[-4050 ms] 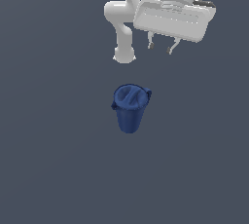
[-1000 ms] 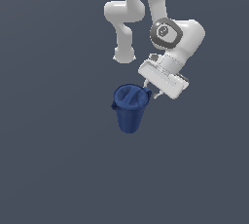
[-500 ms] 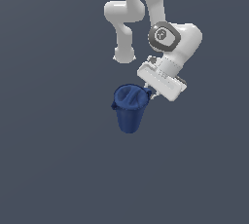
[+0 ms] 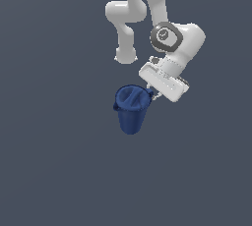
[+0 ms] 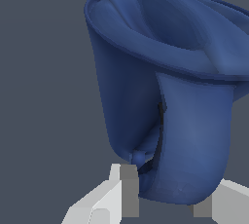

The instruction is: Pick up the object and move it to a goal position.

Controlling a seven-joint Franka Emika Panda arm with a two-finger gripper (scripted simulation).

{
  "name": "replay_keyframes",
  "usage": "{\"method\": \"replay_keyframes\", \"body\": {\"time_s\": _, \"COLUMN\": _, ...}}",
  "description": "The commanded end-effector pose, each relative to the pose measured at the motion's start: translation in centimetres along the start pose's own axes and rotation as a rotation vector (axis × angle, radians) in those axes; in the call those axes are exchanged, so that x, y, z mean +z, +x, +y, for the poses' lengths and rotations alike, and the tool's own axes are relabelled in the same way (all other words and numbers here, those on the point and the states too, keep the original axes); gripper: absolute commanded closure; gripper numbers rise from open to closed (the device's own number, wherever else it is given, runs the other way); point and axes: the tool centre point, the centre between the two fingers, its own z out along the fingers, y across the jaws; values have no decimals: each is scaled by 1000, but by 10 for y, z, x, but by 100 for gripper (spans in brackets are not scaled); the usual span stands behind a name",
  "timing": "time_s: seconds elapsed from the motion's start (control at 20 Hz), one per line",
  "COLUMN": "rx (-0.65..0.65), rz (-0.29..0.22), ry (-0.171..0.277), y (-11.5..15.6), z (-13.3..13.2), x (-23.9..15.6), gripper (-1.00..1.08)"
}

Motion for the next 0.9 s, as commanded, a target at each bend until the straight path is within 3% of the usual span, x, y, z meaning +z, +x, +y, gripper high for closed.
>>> {"method": "replay_keyframes", "body": {"time_s": 0.0, "rx": 0, "rz": 1, "ry": 1, "y": 1, "z": -2, "x": -3, "gripper": 108}}
{"method": "replay_keyframes", "body": {"time_s": 0.4, "rx": 0, "rz": 1, "ry": 1, "y": 7, "z": -20, "x": -29, "gripper": 108}}
{"method": "replay_keyframes", "body": {"time_s": 0.85, "rx": 1, "rz": 1, "ry": 0, "y": 21, "z": -60, "x": -85, "gripper": 108}}
